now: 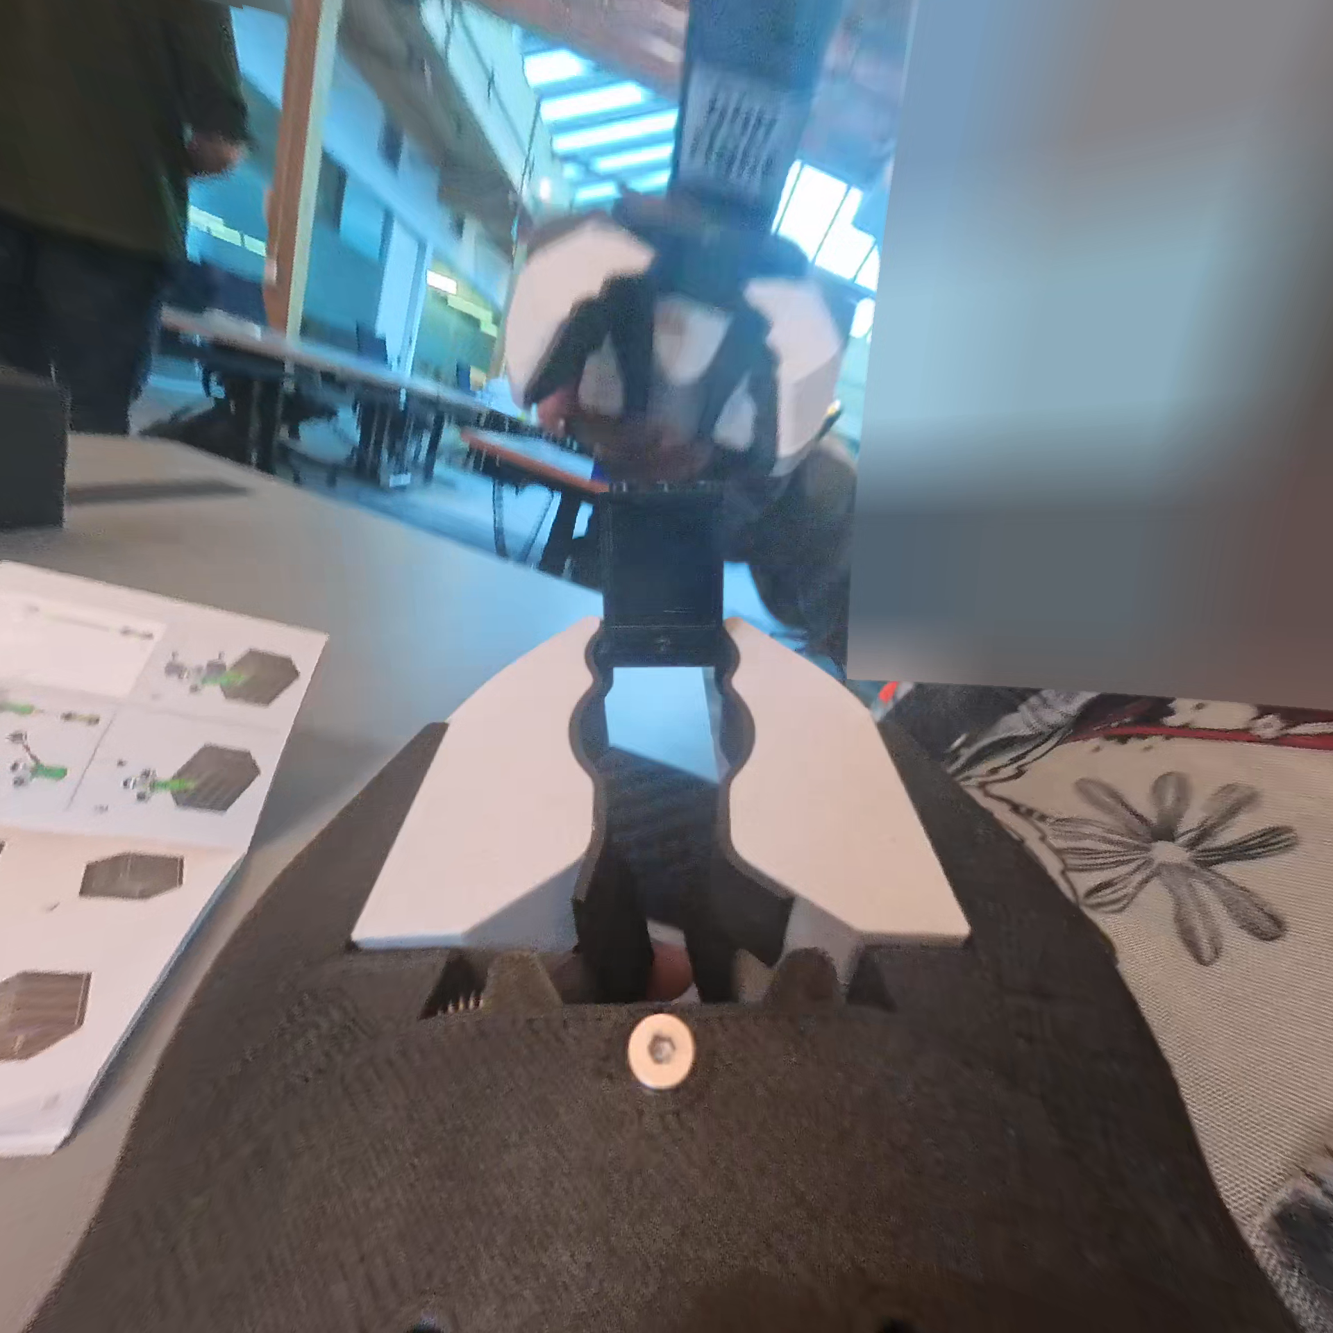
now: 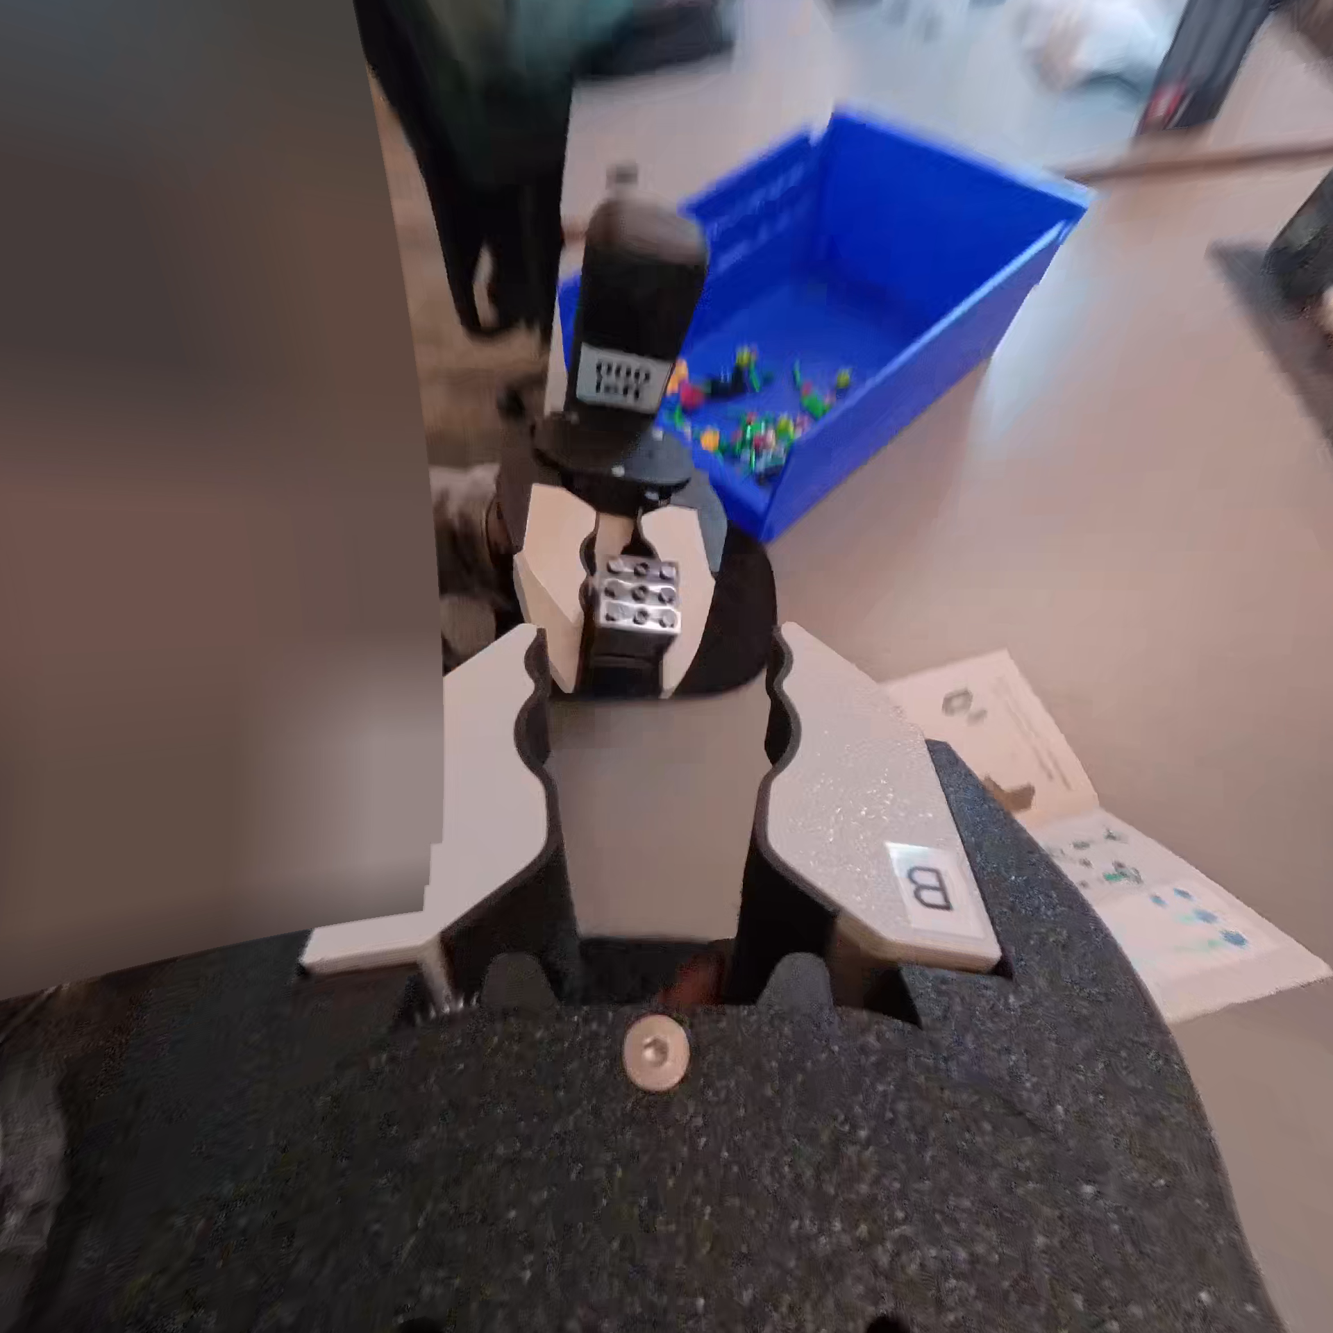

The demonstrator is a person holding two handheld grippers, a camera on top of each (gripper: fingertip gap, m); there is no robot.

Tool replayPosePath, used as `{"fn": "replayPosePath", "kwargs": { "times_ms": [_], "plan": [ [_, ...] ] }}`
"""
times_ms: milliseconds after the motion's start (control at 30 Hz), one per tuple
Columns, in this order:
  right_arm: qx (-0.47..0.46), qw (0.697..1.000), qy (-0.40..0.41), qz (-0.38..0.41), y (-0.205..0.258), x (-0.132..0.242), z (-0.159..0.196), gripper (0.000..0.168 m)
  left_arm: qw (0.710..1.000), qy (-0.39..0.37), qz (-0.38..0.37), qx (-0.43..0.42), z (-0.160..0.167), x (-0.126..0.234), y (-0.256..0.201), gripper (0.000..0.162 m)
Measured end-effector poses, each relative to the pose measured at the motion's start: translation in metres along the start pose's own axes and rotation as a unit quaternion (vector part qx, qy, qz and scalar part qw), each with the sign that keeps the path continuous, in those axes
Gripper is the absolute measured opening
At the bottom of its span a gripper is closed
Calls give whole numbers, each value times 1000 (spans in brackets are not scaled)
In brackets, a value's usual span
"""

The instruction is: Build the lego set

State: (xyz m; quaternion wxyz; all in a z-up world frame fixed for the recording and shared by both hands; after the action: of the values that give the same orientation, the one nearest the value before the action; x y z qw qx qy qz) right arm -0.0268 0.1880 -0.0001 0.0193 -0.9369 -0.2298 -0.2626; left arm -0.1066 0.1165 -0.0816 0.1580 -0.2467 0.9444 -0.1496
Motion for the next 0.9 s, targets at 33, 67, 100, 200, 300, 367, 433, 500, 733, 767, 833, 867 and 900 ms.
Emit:
{"fn": "replayPosePath", "kwargs": {
  "times_ms": [33,67,100,200,300,367,433,500,733,767,833,867,900],
  "plan": [
    [-11,999,-38,-2,0,0,4,57,1000,-17,0,-8,-3,3,-2,27],
    [-22,998,-66,-7,-1,-1,10,56,1000,-23,-7,-15,-5,6,-3,27],
    [-32,996,-85,-10,-1,-4,15,56,999,-22,-13,-22,-6,8,-4,28],
    [-55,989,-133,-22,-3,-12,25,56,999,-26,-25,-33,-7,13,-3,27],
    [-67,978,-192,-40,-2,-19,25,48,999,-22,-28,-31,-6,15,-1,27],
    [-67,974,-209,-48,1,-26,25,48,999,-24,-26,-27,-6,14,0,27],
    [-65,969,-234,-48,2,-33,26,49,999,-21,-22,-24,-5,12,1,27],
    [-70,962,-257,-50,3,-41,26,47,999,-22,-15,-20,-4,9,2,27],
    [-51,957,-281,-55,5,-57,22,33,999,-27,-11,-19,-7,3,3,28],
    [-50,956,-284,-52,4,-57,22,32,999,-29,-12,-19,-7,3,3,28],
    [-49,956,-286,-47,3,-57,23,27,999,-27,-12,-20,-8,3,3,28],
    [-47,956,-287,-46,3,-56,23,27,999,-26,-13,-21,-8,3,3,28],
    [-47,956,-288,-44,2,-56,23,27,999,-25,-15,-20,-8,2,4,28]
  ]
}}
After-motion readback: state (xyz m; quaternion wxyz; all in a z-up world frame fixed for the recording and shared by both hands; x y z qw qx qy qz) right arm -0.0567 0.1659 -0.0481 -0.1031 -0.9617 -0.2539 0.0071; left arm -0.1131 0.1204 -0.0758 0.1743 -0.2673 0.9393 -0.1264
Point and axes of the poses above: each gripper's, where its closed fingertips meet, x back along the fingers, z out of its underside, y = z × x across the jaws, the point moved 6 cm from there along x, back along the fingers, and after that the axes turned 1 degree about x, right-handed, at the moved point
